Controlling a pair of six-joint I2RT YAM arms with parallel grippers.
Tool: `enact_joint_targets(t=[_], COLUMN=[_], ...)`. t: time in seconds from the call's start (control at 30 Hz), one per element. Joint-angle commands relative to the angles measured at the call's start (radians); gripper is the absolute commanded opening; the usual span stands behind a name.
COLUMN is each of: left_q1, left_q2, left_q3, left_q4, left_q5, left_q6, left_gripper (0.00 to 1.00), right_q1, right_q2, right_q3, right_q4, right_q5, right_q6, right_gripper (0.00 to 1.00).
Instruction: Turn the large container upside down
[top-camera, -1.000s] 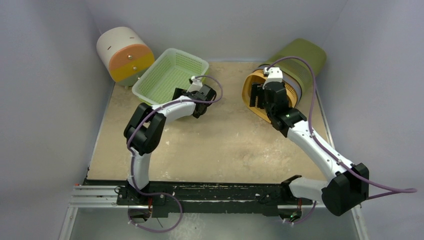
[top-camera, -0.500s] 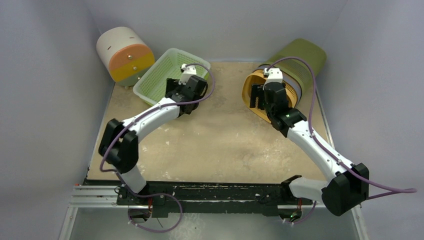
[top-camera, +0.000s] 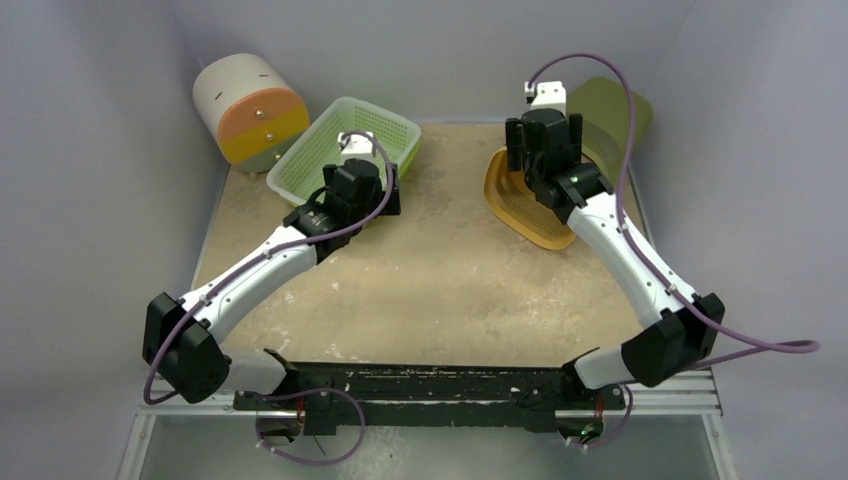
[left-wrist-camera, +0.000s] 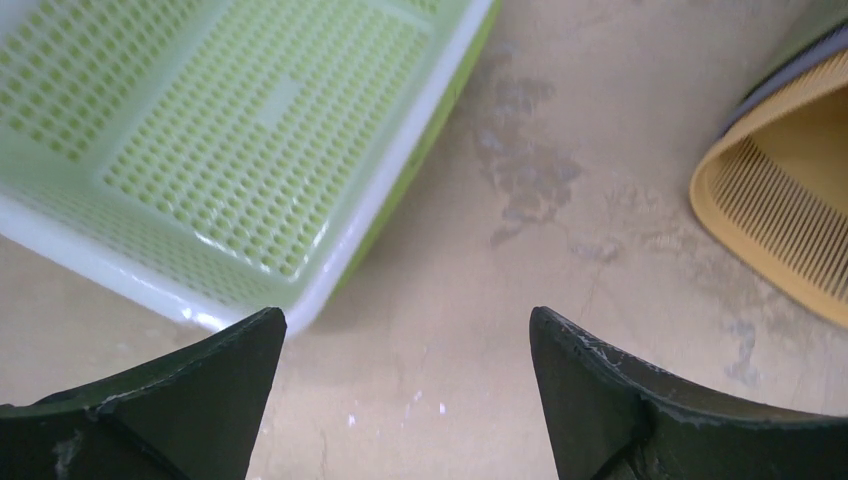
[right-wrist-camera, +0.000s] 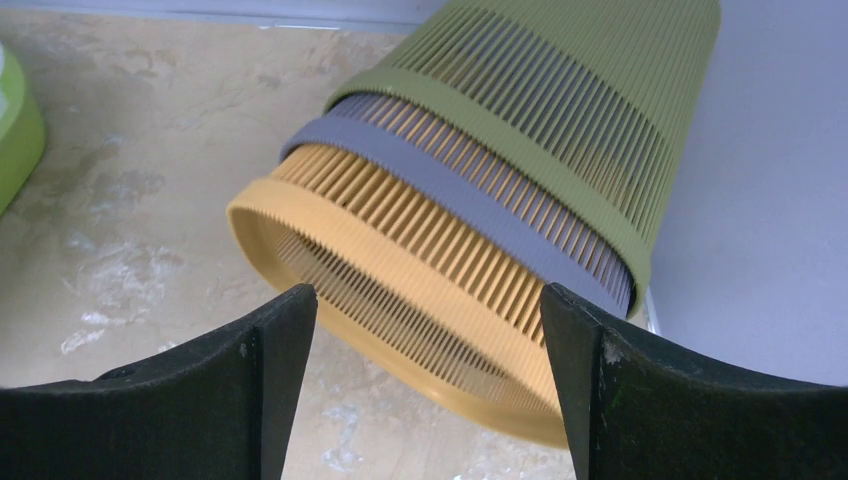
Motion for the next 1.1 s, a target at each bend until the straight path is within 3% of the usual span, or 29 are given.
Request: enact_joint_targets(t=[0.0, 0.13, 0.43, 0.57, 0.73, 0.93, 1.07], left_q1=[-0.004, -0.005, -0.005, -0.005, -0.005, -0.007, -0.007], left_q2=[-0.076, -0.134, -0.186, -0.209, -0.220, -0.215, -0.217], left_q3=[-0.092, -0.154, -0.228, -0.255, -0.276, -0.306, -0.319], left_q4=[0.061, 0.081, 0.097, 0.100, 0.104, 0.123, 0.131], left_q5=[0.101, 0.117, 0.136, 0.135, 0.134, 0.143, 0.141], left_q6=[-0.086, -0.100, -0.122, -0.131, -0.139, -0.148, -0.148], left_gripper=[0.89, 0.89, 0.89, 0.89, 0.89, 0.89, 0.89], right_q1=[-0.005, -0.004, -0.004, -0.004, -0.004, -0.004, -0.005], right_q2=[0.068, 0.059, 0.024, 0.042, 0.044, 0.058, 0.076], right_q3=[0.124, 0.108, -0.002, -0.018, -0.064, -0.127, -0.156], right_q4=[-0.126, -0.144, -0.126, -0.145, -0.072, 0.046, 0.098], right_q5=[0.083, 0.102, 0.222, 0.233, 0.298, 0.396, 0.419], right_q6=[-0.058, -0.063, -0.085, -0.055, -0.081, -0.135, -0.156], right_gripper=[0.82, 0.72, 0.71, 0.59, 0.53, 0.53, 0.40])
